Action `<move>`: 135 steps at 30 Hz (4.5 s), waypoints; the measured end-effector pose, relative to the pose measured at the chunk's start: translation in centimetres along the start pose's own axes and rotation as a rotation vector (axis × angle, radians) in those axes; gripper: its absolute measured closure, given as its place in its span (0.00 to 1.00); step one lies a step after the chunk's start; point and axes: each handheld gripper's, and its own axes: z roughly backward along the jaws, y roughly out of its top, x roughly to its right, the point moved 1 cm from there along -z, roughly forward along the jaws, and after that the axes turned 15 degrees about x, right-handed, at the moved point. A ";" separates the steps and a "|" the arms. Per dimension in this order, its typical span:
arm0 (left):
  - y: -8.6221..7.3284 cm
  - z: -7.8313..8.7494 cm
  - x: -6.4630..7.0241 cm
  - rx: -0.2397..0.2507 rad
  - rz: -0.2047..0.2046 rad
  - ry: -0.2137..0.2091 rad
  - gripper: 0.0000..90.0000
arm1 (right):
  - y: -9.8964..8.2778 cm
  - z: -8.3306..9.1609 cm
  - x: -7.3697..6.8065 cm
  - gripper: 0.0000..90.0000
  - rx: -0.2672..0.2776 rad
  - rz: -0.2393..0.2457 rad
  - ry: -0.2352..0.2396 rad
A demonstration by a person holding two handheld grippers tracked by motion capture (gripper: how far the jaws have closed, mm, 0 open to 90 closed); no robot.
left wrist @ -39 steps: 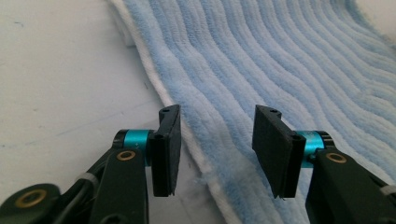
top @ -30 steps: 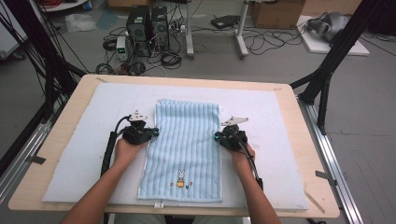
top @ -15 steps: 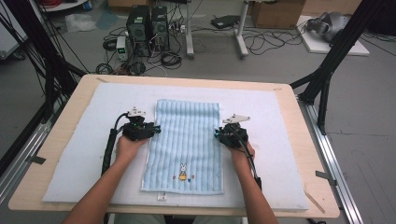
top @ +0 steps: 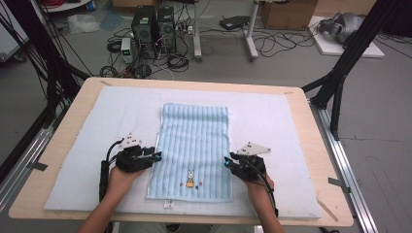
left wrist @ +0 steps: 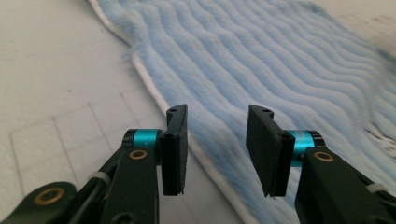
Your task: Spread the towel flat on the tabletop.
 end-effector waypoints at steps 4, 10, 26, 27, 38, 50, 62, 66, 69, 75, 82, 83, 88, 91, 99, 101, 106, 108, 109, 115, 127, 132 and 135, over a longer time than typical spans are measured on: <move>-1.0 1.2 1.7 -0.043 -0.001 -0.032 0.67 | -0.9 1.0 -1.4 0.74 -0.012 0.000 0.044; -1.9 2.3 3.7 -0.085 -0.082 -0.050 0.90 | -2.1 1.5 -3.0 0.90 -0.068 0.019 0.101; -2.8 5.6 5.5 -0.054 -0.119 -0.084 0.88 | -2.9 4.2 -4.5 0.80 -0.076 0.033 0.184; -2.7 5.5 5.4 -0.038 -0.108 -0.079 0.77 | -2.7 4.2 -4.4 0.77 -0.058 0.017 0.181; -2.9 3.5 6.5 -0.086 -0.180 -0.139 0.94 | -2.0 1.1 -5.1 0.89 -0.078 0.033 0.210; -4.0 6.7 8.0 -0.132 -0.168 -0.256 0.95 | -2.7 3.6 -6.5 0.95 -0.114 0.054 0.359; -2.4 6.3 7.4 -0.038 -0.128 -0.224 0.67 | -1.1 3.4 -5.8 0.74 -0.040 0.027 0.319; -1.8 3.9 6.4 -0.056 -0.125 -0.183 0.65 | -0.4 1.2 -5.6 0.76 -0.062 0.050 0.263; -2.3 2.8 6.1 -0.111 -0.157 -0.178 0.69 | -0.7 -0.2 -5.4 0.81 -0.100 0.062 0.254; -2.7 3.9 6.5 -0.128 -0.202 -0.209 0.98 | -1.1 0.0 -5.6 0.96 -0.126 0.075 0.318; -2.8 5.0 6.4 -0.153 -0.155 -0.282 0.95 | -1.4 0.8 -5.7 0.88 -0.152 0.053 0.435; -2.5 4.8 6.1 -0.147 -0.154 -0.277 0.90 | -1.3 0.7 -5.5 0.83 -0.146 0.047 0.439; -0.5 3.1 3.9 -0.057 -0.096 -0.193 0.66 | -0.1 -0.1 -3.4 0.74 -0.065 -0.016 0.361; 0.6 1.7 2.4 -0.027 -0.076 -0.156 0.65 | 0.6 -0.9 -1.6 0.76 -0.040 -0.022 0.244; 2.6 -2.5 -1.4 0.009 -0.055 -0.027 0.71 | 0.8 -3.5 1.6 0.83 -0.078 0.006 0.077; 2.7 -3.1 -1.9 0.009 -0.053 -0.018 0.73 | 0.6 -3.9 2.0 0.84 -0.100 0.011 0.069; 3.6 -4.7 -3.6 0.030 -0.001 0.014 0.72 | 0.6 -3.9 2.3 0.89 -0.133 -0.003 0.083; 4.1 -5.6 -4.2 0.023 0.012 0.027 0.68 | 1.1 -4.1 2.6 0.86 -0.159 -0.015 0.105; 4.3 -6.2 -4.6 0.022 0.024 0.040 0.67 | 1.4 -4.4 2.9 0.83 -0.143 -0.019 0.097; 4.7 -9.2 -6.7 -0.008 0.058 0.113 0.65 | 3.2 -7.1 5.7 0.77 -0.063 -0.057 0.000; 4.7 -11.1 -6.3 -0.086 -0.089 0.134 0.97 | 3.2 -10.5 7.6 0.86 -0.110 -0.040 -0.147; 4.7 -11.6 -6.4 -0.063 -0.076 0.181 0.96 | 3.2 -10.3 7.9 0.81 -0.101 -0.064 -0.171; 4.9 -11.2 -6.5 -0.050 -0.060 0.170 0.71 | 3.5 -9.2 8.4 0.77 -0.063 -0.071 -0.161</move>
